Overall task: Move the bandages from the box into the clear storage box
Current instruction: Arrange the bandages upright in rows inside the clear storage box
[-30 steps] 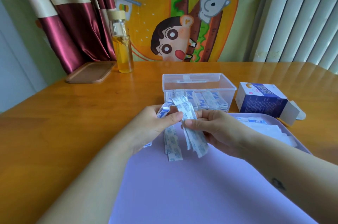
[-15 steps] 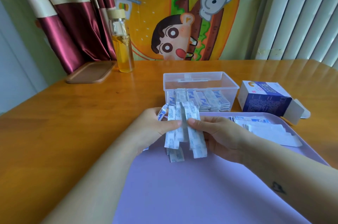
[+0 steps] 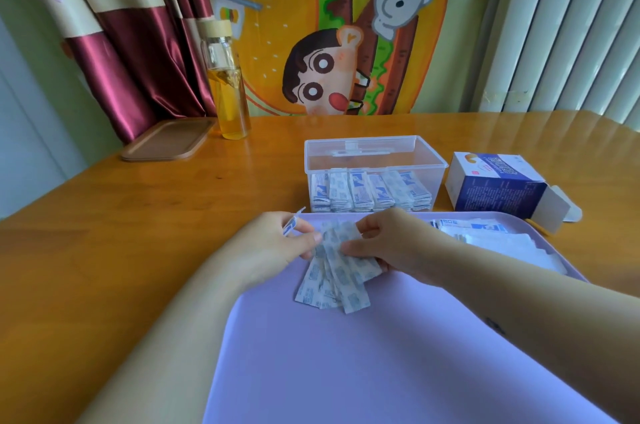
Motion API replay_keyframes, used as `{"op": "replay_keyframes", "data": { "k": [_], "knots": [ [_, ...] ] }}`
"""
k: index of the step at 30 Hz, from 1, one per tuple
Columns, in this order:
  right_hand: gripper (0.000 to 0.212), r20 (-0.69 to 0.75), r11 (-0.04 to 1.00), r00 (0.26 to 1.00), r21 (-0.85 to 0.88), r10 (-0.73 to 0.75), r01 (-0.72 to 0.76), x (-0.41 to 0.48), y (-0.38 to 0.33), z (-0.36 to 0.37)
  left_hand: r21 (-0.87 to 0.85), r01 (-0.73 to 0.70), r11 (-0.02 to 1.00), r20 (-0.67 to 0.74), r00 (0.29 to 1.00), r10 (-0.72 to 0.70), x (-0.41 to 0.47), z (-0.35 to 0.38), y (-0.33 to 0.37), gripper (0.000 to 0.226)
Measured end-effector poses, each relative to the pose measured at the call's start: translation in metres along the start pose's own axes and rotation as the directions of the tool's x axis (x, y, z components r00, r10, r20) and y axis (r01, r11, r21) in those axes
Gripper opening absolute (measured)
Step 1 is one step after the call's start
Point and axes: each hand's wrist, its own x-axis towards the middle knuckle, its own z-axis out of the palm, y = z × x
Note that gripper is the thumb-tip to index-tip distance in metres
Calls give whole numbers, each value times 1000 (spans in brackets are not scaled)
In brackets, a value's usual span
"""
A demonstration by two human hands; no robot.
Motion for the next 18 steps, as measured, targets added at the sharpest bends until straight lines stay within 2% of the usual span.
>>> {"op": "replay_keyframes", "data": {
  "k": [2, 4, 7, 10, 12, 14, 16, 18],
  "knots": [
    [48, 3, 987, 1000, -164, 2, -2, -4, -6, 1, -103, 7, 995, -21, 1000, -9, 0, -2, 1, 11],
    [68, 6, 934, 1000, -356, -27, 27, -8, -8, -1, -318, 44, 947, -14, 999, -51, 1, -4, 3, 16],
    [65, 43, 842, 995, -532, -85, 95, -13, -12, -9, -625, 112, 773, 36, 993, -114, 1, -3, 8, 21],
    [53, 84, 798, 979, -568, -186, 201, -19, -16, -18, -813, 165, 558, 116, 986, -122, 2, 1, 12, 21],
    [56, 86, 775, 954, -565, -286, 283, -25, -18, -20, -882, 213, 420, 184, 977, -109, 1, 4, 15, 19],
    [77, 94, 758, 918, -535, -385, 373, -32, -17, -16, -906, 273, 323, 255, 962, -100, -1, 7, 19, 17],
    [108, 136, 679, 858, -556, -495, 480, -38, -15, -7, -902, 322, 287, 306, 947, -99, -3, 13, 24, 17],
    [124, 185, 555, 800, -631, -570, 542, -42, -14, 4, -884, 364, 293, 345, 931, -118, -3, 20, 29, 15]
  ]
}}
